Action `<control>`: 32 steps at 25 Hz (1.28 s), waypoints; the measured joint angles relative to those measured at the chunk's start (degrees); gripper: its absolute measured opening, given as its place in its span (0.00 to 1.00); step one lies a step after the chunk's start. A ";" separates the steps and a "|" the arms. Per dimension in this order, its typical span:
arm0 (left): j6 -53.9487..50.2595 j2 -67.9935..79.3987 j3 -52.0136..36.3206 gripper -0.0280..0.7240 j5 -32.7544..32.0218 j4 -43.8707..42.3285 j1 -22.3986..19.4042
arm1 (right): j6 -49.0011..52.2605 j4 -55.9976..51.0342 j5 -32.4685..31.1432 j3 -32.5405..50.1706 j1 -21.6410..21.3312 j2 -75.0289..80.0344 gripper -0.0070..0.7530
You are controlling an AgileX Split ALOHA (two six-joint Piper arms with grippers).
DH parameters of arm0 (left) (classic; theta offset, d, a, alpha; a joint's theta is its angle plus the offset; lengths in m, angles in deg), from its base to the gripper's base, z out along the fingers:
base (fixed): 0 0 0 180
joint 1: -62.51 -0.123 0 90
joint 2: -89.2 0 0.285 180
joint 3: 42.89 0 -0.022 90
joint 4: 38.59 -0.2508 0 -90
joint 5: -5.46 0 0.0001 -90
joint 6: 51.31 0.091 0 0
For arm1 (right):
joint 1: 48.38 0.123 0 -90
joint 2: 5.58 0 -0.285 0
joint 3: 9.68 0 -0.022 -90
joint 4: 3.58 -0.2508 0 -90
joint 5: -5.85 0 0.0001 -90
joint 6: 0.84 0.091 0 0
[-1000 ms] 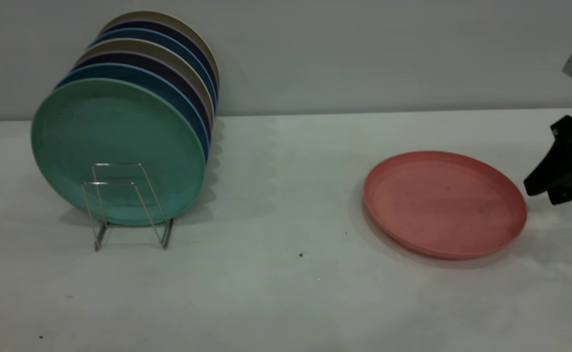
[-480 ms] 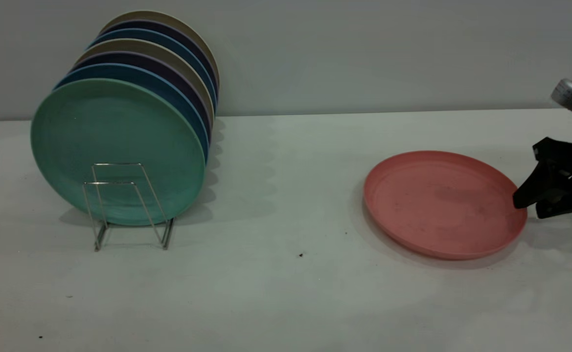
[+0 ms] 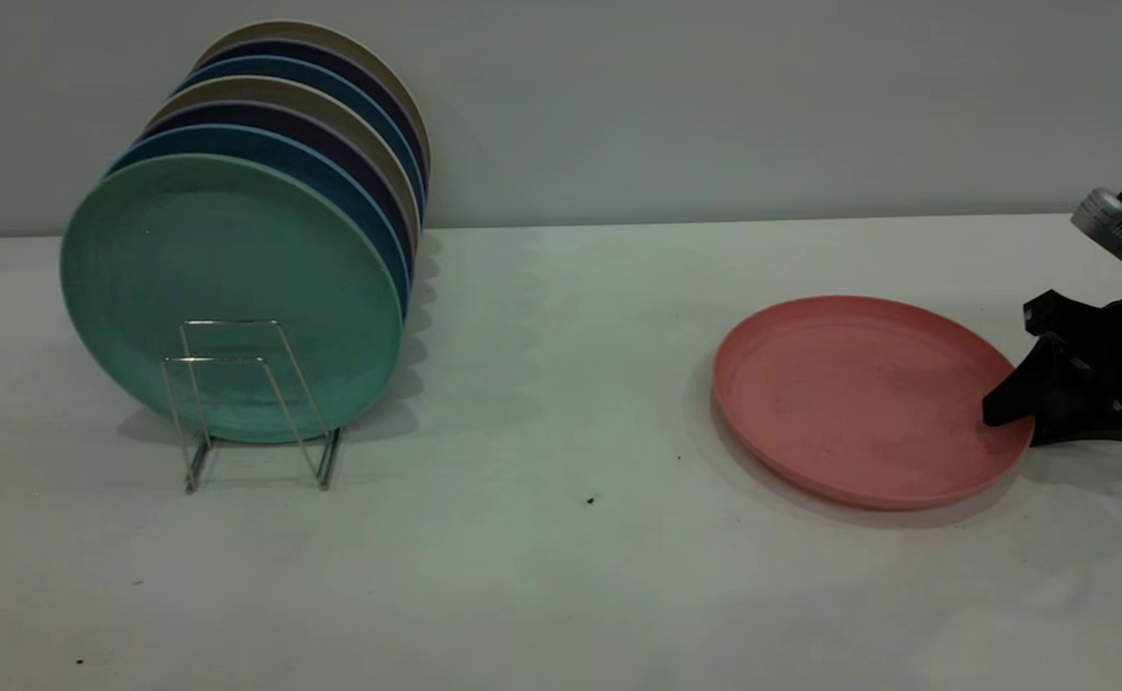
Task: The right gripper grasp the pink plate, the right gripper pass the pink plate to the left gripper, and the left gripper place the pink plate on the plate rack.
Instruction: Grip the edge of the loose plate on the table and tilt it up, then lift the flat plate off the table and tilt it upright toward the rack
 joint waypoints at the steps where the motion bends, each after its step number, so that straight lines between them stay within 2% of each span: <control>1: 0.00 0.00 0.00 0.56 0.00 0.00 0.00 | -0.02 -0.34 0.00 0.00 0.00 0.02 0.35; 5: 0.00 0.00 0.00 0.56 0.00 0.02 0.00 | -0.22 -1.39 0.00 0.00 0.00 0.02 0.11; 8: -0.30 0.41 0.00 0.56 -0.47 0.42 0.00 | -0.23 -1.81 -0.92 0.00 0.00 0.06 0.03; 16: 3.87 8.51 0.00 0.56 -1.95 6.57 0.00 | -4.98 -1.60 -11.29 0.00 0.00 0.11 0.03; 22: 12.67 16.39 0.00 0.56 -1.00 16.50 0.00 | -5.58 -1.19 -16.20 0.00 0.38 0.11 0.03; 32: 30.35 32.03 0.05 0.56 0.36 32.39 0.00 | -6.64 -1.24 -19.30 0.00 6.81 0.11 0.03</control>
